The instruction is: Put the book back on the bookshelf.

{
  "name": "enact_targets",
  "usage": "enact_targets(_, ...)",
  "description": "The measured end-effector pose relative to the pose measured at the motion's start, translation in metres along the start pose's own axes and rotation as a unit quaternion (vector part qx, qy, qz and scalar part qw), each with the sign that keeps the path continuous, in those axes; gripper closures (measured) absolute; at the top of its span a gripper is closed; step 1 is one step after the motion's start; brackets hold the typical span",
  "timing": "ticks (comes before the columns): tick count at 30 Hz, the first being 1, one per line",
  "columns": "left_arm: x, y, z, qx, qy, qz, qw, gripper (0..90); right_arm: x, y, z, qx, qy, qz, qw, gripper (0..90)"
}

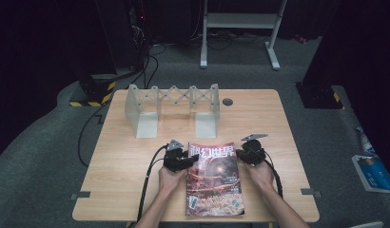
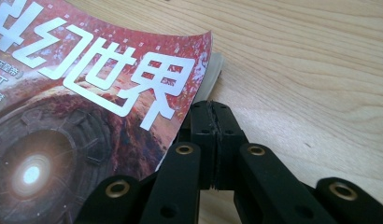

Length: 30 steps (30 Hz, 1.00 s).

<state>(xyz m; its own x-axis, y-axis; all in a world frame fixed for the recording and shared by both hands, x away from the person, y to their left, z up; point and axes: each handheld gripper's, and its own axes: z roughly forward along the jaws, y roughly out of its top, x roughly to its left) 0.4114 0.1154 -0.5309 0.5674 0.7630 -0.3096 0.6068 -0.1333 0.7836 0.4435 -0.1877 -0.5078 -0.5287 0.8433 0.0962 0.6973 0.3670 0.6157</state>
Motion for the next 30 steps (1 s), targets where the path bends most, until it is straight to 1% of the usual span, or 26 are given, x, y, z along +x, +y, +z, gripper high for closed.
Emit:
enact_targets(4,0.000,0.000,-0.001,0.005,-0.004,0.002,1.0000,51.2,0.005,0.004,0.004,-0.002,0.005,-0.005,1.0000,89.4)
enact_targets(6,0.002,0.000,-0.001,0.008,-0.016,-0.004,0.9998,48.7,0.006,0.005,0.006,-0.001,0.009,-0.005,0.9999,89.4)
enact_targets(8,0.002,0.001,-0.001,0.009,-0.018,-0.005,0.9998,46.0,0.006,0.005,0.006,-0.003,0.011,-0.005,0.9999,89.4)
enact_targets(9,0.003,0.001,-0.001,0.010,-0.022,-0.008,0.9997,44.4,0.006,0.006,0.006,-0.007,0.017,-0.006,0.9998,89.5)
enact_targets(10,0.003,0.001,-0.001,0.011,-0.023,-0.011,0.9996,44.4,0.006,0.006,0.006,-0.007,0.017,-0.006,0.9998,89.5)
enact_targets(11,0.004,0.001,-0.001,0.012,-0.023,-0.013,0.9996,39.0,0.007,0.006,0.006,-0.011,0.020,-0.010,0.9997,89.4)
enact_targets(12,0.003,0.003,0.001,0.020,-0.027,-0.008,0.9994,37.5,0.007,0.006,0.007,-0.010,0.022,-0.014,0.9996,89.4)
enact_targets(13,0.002,0.004,0.003,0.024,-0.035,-0.013,0.9990,37.3,0.009,0.007,0.007,-0.010,0.025,-0.016,0.9995,89.4)
enact_targets(14,0.002,0.004,0.003,0.024,-0.035,-0.013,0.9990,36.9,0.011,0.007,0.009,-0.009,0.031,-0.021,0.9993,89.3)
enact_targets(15,0.000,0.007,0.007,0.028,-0.042,-0.017,0.9986,35.3,0.014,0.007,0.010,-0.007,0.033,-0.029,0.9990,89.4)
enact_targets(16,0.000,0.007,0.007,0.028,-0.042,-0.017,0.9986,34.4,0.017,0.008,0.011,-0.006,0.030,-0.038,0.9988,89.4)
enact_targets(17,0.001,0.007,0.009,0.022,-0.047,-0.030,0.9982,34.5,0.020,0.008,0.011,-0.006,0.028,-0.041,0.9988,89.4)
enact_targets(21,0.002,0.007,0.008,0.022,-0.049,-0.026,0.9982,35.8,0.018,0.008,0.012,-0.009,0.033,-0.039,0.9987,89.4)
enact_targets(23,0.002,0.007,0.008,0.023,-0.051,-0.029,0.9980,36.6,0.017,0.008,0.012,-0.011,0.038,-0.037,0.9985,89.4)
enact_targets(24,0.002,0.007,0.008,0.024,-0.049,-0.028,0.9981,36.6,0.017,0.008,0.012,-0.013,0.039,-0.035,0.9985,89.4)
enact_targets(25,0.001,0.008,0.008,0.028,-0.046,-0.025,0.9982,36.7,0.017,0.007,0.012,-0.017,0.040,-0.039,0.9983,89.4)
enact_targets(27,0.000,0.008,0.008,0.030,-0.042,-0.024,0.9984,37.4,0.018,0.007,0.012,-0.019,0.043,-0.037,0.9982,89.5)
enact_targets(28,-0.001,0.009,0.007,0.034,-0.036,-0.028,0.9984,38.1,0.017,0.007,0.012,-0.019,0.046,-0.035,0.9981,89.5)
enact_targets(30,-0.001,0.009,0.007,0.035,-0.034,-0.031,0.9983,41.4,0.017,0.007,0.013,-0.020,0.047,-0.034,0.9981,89.5)
